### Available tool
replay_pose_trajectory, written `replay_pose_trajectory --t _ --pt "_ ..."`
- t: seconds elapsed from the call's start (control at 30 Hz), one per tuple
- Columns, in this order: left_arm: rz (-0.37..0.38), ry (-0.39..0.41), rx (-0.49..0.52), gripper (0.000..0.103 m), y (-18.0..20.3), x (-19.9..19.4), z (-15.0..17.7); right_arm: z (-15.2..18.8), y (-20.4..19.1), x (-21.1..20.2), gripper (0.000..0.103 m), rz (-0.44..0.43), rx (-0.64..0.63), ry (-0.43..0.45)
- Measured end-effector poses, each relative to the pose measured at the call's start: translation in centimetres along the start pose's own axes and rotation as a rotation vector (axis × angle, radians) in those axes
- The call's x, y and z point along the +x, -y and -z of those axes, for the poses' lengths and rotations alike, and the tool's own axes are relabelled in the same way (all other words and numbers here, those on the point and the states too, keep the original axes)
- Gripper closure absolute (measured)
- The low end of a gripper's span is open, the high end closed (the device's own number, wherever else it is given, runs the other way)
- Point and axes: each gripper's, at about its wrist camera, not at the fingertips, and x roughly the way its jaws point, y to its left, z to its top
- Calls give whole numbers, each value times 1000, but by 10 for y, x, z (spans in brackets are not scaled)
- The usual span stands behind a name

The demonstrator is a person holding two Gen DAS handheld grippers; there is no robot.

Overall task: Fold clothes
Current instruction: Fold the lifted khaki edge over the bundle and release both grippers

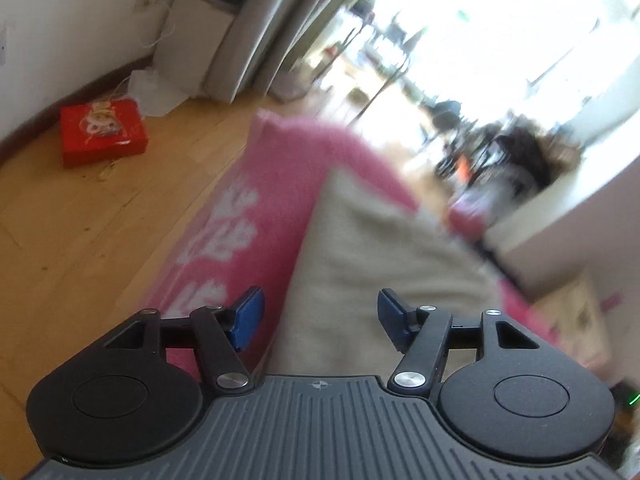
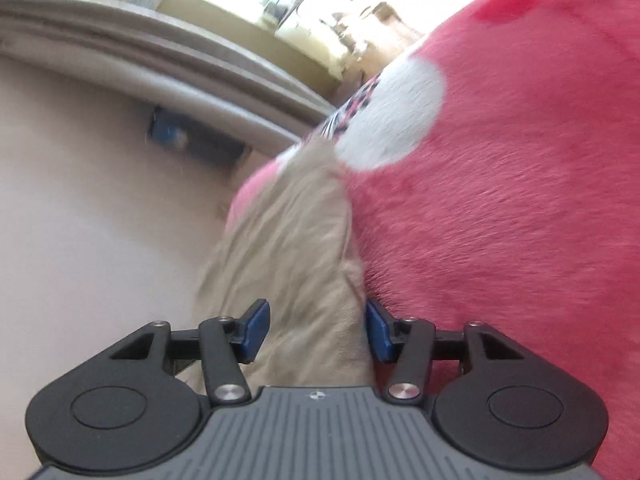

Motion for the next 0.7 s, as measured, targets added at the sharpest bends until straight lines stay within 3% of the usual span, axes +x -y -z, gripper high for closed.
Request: replay_pose_trajectory --t 0.07,0.47,0.6,0.7 --pt "4 6 83 40 6 -11 14 1 -3 -23 46 30 -31 41" --pt "-122 -42 829 41 46 -36 144 121 -55 -19 72 250 -685 3" --pt "-111 -33 819 41 40 -41 145 160 -73 -18 72 322 -900 -11" --pt "-76 -37 785 41 34 -55 133 151 -82 -47 72 280 -822 7"
